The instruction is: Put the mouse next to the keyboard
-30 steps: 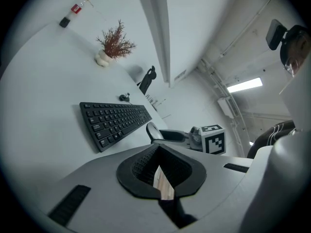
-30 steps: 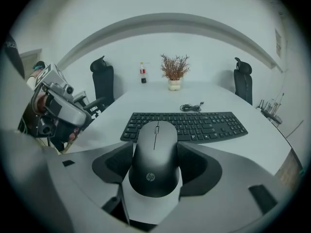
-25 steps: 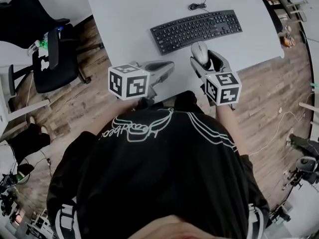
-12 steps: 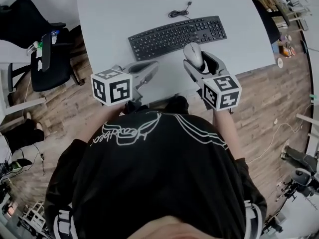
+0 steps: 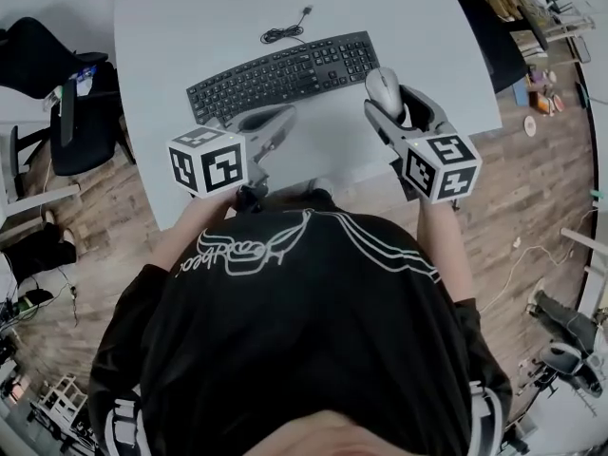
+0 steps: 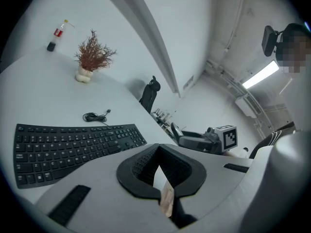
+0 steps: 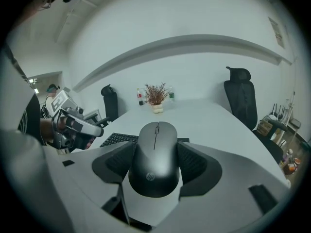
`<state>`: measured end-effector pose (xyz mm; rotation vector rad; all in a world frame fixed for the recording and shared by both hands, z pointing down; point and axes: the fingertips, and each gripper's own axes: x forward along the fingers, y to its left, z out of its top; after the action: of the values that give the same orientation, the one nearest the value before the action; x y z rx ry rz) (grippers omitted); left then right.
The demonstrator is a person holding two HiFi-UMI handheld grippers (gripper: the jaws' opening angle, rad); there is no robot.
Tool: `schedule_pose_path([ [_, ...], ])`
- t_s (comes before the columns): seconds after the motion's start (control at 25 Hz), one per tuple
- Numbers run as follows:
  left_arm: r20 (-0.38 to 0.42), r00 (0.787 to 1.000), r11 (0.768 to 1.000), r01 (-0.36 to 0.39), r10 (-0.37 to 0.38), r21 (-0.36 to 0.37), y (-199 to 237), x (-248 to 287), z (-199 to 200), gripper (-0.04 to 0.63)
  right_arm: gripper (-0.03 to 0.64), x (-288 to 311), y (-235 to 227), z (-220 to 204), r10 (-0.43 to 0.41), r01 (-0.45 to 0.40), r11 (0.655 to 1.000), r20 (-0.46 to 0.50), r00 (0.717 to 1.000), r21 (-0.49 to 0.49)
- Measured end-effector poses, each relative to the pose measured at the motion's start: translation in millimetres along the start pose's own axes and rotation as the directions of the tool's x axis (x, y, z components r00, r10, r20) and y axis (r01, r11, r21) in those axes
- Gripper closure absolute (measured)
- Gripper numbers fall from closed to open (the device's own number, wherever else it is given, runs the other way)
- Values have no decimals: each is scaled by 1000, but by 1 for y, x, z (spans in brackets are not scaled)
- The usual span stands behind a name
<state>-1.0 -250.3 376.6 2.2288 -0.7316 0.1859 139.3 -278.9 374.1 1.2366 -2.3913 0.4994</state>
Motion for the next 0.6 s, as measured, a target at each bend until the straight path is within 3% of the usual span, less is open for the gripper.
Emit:
schedule_pose_path([
  [0.36,-12,999,998,-36,36,55,-37,66,7,589,354,-30,-107,3,-58,58,998,32,998,-15],
  [0.6,-24,999,999,-41,42,29,-36,78,9,589,354,-21,-136,3,-76,75,997,37,996,10],
])
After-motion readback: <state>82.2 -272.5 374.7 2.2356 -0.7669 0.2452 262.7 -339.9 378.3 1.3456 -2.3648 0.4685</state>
